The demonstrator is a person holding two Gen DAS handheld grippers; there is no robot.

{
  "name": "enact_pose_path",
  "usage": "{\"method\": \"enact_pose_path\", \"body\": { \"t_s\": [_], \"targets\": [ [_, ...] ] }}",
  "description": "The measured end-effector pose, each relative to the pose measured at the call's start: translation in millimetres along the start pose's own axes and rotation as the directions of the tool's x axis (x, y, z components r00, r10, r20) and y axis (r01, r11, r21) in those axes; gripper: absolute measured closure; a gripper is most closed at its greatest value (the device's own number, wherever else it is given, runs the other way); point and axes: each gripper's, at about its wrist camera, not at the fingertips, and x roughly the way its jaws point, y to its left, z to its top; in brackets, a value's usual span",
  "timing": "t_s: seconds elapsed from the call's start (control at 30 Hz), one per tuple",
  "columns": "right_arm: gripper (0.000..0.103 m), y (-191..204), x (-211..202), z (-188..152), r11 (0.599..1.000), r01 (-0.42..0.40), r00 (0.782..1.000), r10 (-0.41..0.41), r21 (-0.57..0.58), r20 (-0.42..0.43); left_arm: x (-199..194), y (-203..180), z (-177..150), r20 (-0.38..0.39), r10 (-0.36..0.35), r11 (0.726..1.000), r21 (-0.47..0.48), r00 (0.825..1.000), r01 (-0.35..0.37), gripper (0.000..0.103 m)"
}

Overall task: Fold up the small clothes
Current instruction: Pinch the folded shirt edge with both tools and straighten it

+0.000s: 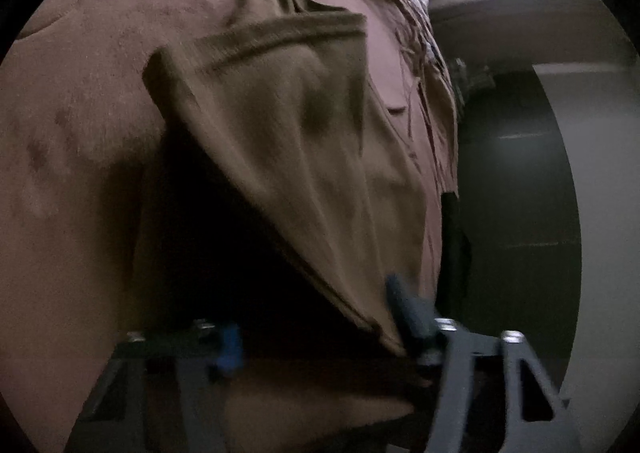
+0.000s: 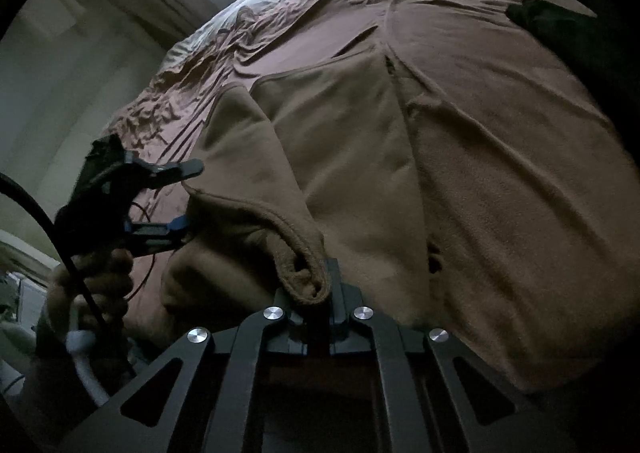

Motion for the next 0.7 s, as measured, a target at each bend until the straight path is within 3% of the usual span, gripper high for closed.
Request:
{"method": "enact_pose_path", "body": {
  "t_s": [0.1,0.37,0.7],
  "targets": [
    [0.102,-5,2,-3,1.000,-0.011,1.000,0.011,0.021,0.005,-3,-4,5,0.006,-0.018,1.000,-0.004,1.000,0.018,0.091],
    [0.102,-15,-3,-10,0.996,-0.062,0.998,0.061,0.056,0.023,-22,-62,6,0.034,-0.080,0.985,0.155,0.996,0.074,0.092],
    [0.102,-29,4,-15,0.990,-0.094,0.996,0.093,0.109,0.011,12,-105,22,-0.002,-0.064,0.967,0.248,0.998,0.063,0.092]
  ]
}}
